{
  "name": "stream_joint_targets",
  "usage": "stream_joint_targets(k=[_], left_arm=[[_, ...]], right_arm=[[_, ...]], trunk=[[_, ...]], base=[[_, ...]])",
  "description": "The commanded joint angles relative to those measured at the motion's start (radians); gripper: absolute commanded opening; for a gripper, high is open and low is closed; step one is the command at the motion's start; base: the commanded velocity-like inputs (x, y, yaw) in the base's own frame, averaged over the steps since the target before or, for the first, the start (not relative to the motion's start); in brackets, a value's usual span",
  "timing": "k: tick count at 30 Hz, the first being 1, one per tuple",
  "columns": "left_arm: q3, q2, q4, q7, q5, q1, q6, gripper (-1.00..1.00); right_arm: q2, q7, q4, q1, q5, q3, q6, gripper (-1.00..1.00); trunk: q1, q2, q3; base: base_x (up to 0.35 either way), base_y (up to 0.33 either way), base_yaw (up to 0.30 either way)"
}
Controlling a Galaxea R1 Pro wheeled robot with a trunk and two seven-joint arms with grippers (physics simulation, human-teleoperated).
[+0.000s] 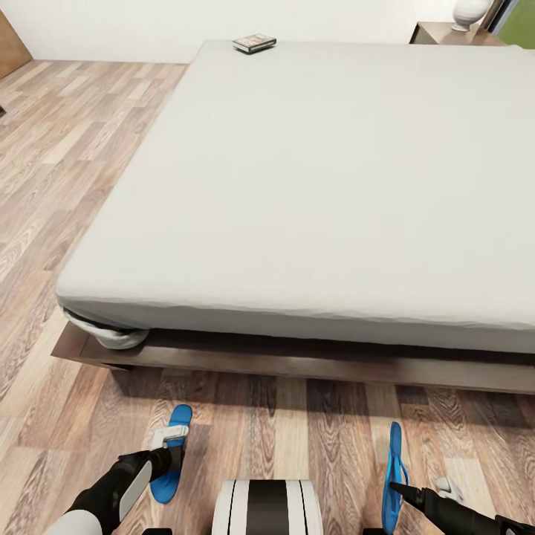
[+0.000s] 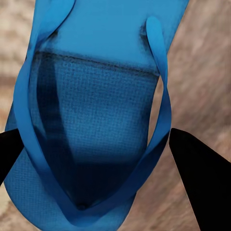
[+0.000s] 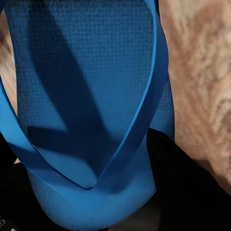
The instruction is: In the bedroom, move the book from the bed onto either nightstand, and place the two sandals side by side next to the bed.
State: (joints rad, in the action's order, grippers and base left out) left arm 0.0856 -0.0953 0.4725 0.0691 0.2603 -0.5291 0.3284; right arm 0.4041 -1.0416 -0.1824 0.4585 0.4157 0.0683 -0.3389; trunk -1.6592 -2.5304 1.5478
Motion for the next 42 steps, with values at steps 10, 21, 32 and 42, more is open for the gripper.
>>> stream_joint_targets(k=[10, 21, 32, 42], left_arm=[[0.008, -0.001, 0.002, -0.002, 0.01, 0.0, 0.004, -1.0], [0.008, 0.0, 0.002, -0.003, 0.01, 0.0, 0.006, 1.0], [0.006, -0.001, 0.002, -0.003, 0.01, 0.0, 0.008, 1.0], [0.006, 0.0, 0.002, -0.003, 0.01, 0.0, 0.008, 1.0]], right_arm=[[0.0, -0.003, 0.0, 0.0, -0.001, 0.007, -0.01, -1.0], [-0.001, -0.003, 0.0, 0.0, -0.001, 0.007, -0.01, -1.0], [0.0, -0.003, 0.0, 0.0, -0.001, 0.007, -0.01, -1.0], [0.0, -0.003, 0.0, 0.0, -0.001, 0.007, -0.01, -1.0]], trunk=[[0.0, 0.0, 0.001], [0.0, 0.0, 0.001], [0.003, 0.001, -0.023], [0.007, 0.003, -0.057]], base=[[0.0, 0.0, 0.0], [0.0, 0.0, 0.0], [0.0, 0.0, 0.0], [0.0, 0.0, 0.0]])
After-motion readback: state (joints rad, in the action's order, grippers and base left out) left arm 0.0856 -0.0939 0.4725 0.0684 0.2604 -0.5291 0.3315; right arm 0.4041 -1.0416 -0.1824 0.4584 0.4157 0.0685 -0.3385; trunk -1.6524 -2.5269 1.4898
